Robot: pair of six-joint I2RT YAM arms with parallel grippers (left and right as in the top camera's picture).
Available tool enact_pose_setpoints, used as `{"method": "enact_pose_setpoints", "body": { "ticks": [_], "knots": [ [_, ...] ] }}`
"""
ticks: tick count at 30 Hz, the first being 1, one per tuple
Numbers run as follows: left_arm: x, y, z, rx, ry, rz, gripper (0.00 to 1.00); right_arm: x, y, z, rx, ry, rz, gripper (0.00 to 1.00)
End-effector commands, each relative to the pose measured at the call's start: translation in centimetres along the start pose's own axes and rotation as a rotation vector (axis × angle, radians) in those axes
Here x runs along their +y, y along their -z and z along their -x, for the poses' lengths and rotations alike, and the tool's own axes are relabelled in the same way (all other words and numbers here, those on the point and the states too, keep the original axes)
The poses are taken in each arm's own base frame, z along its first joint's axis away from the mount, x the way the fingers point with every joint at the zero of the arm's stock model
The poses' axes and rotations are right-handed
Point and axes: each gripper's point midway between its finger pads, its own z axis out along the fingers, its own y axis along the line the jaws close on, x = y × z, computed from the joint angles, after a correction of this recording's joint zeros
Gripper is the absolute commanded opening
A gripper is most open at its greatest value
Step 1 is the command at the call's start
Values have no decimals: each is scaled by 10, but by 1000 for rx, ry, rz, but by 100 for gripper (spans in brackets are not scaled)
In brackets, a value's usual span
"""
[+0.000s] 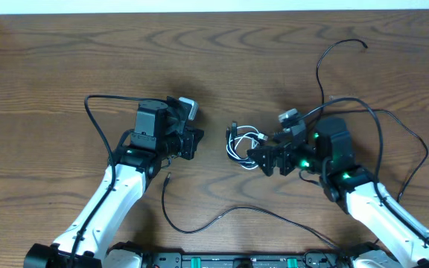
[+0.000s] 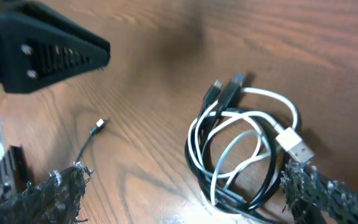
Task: Untangle cables
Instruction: 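Move the right gripper down onto the small cable bundle and grasp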
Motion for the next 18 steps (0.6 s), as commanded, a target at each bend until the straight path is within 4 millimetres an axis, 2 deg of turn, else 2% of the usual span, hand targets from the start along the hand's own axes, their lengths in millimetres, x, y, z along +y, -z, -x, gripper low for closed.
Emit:
{"method": "enact_pose_setpoints", "body": {
  "ticks": [1, 3, 6, 9, 18],
  "knots": [
    [0, 2, 1, 3, -17, 7, 27, -20, -13, -21, 68, -2, -120, 99],
    [0, 2, 1, 3, -17, 7, 27, -32, -20, -32, 100, -19, -177, 97],
    [0, 2, 1, 3, -17, 6, 27, -49, -29, -47, 137, -73, -238, 99],
    [0, 2, 1, 3, -17, 6, 26, -49, -37, -49, 143, -75, -208, 96],
    [-2, 1, 1, 4, 24, 1, 27, -50, -38, -43, 123, -8, -210, 88]
  ]
}}
